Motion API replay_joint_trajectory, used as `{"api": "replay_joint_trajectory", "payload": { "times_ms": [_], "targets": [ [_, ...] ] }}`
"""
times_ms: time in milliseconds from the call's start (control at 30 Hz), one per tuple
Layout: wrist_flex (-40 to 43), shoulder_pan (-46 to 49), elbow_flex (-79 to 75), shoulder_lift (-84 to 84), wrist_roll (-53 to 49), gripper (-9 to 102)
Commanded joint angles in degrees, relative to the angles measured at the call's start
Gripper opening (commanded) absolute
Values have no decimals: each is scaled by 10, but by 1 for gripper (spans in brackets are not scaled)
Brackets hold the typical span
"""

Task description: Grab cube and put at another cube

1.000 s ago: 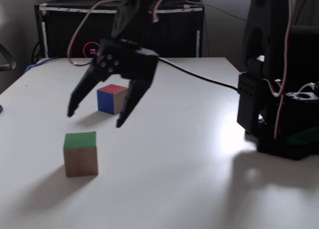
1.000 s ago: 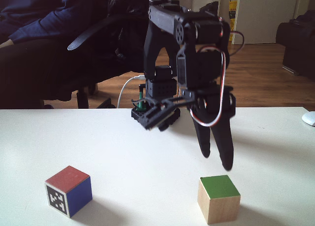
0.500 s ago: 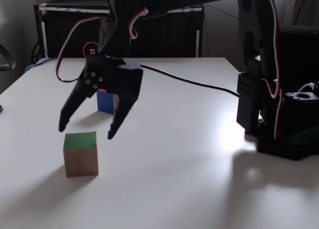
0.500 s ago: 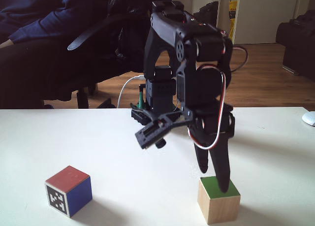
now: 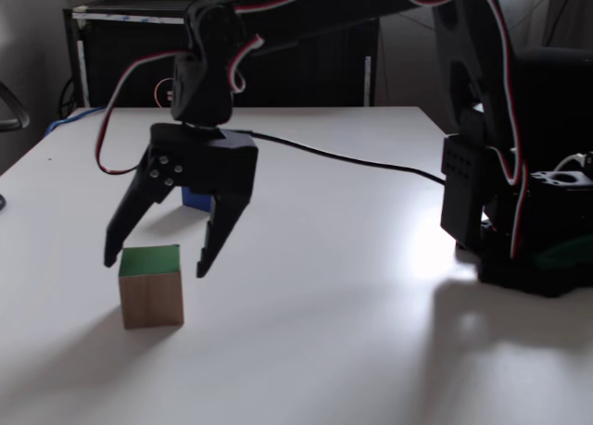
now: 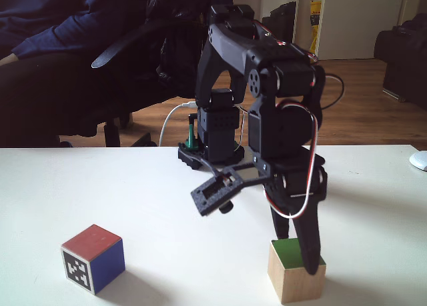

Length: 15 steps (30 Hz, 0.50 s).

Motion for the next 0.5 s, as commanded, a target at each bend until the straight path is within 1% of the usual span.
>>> {"api": "replay_joint_trajectory", "payload": {
  "times_ms": [0,300,467],
  "targets": [
    [2,-5,-35,-4,4,39],
    [2,-2,-69,-47,8,38],
    [1,-5,-76,-54,10,32]
  ]
}}
